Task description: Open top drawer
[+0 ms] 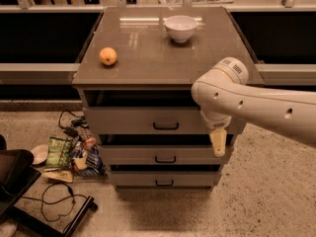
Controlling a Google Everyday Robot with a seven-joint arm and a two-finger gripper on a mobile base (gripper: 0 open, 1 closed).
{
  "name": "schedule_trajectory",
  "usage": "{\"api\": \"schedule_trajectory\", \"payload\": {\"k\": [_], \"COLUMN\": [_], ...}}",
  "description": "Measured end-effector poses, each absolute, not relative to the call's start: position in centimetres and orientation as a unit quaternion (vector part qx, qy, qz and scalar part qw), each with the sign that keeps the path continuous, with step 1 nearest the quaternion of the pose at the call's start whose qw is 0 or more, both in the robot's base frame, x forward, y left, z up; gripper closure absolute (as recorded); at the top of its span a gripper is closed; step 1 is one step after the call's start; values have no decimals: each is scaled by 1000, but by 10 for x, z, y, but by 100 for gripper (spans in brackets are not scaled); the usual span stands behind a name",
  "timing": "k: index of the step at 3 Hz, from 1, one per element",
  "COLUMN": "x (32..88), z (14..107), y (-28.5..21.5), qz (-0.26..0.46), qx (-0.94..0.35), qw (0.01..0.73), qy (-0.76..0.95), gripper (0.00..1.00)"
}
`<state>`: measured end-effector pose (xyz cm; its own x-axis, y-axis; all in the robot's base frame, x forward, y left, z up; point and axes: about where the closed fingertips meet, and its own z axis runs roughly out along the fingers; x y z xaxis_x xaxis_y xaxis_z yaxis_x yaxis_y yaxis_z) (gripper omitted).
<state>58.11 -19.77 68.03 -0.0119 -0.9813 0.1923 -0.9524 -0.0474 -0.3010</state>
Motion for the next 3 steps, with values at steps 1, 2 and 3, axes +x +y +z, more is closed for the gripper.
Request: {"api": "schedule_trajectory", "payload": {"k": [1, 2, 3], "x": [600, 606, 593], "z": [660, 647, 645], "y": [-208, -212, -221], "qz": [-157, -143, -138], "qx": [-682, -666, -644], "qw": [38, 32, 31], "qy": [714, 732, 752], "gripper": [4, 27, 50]}}
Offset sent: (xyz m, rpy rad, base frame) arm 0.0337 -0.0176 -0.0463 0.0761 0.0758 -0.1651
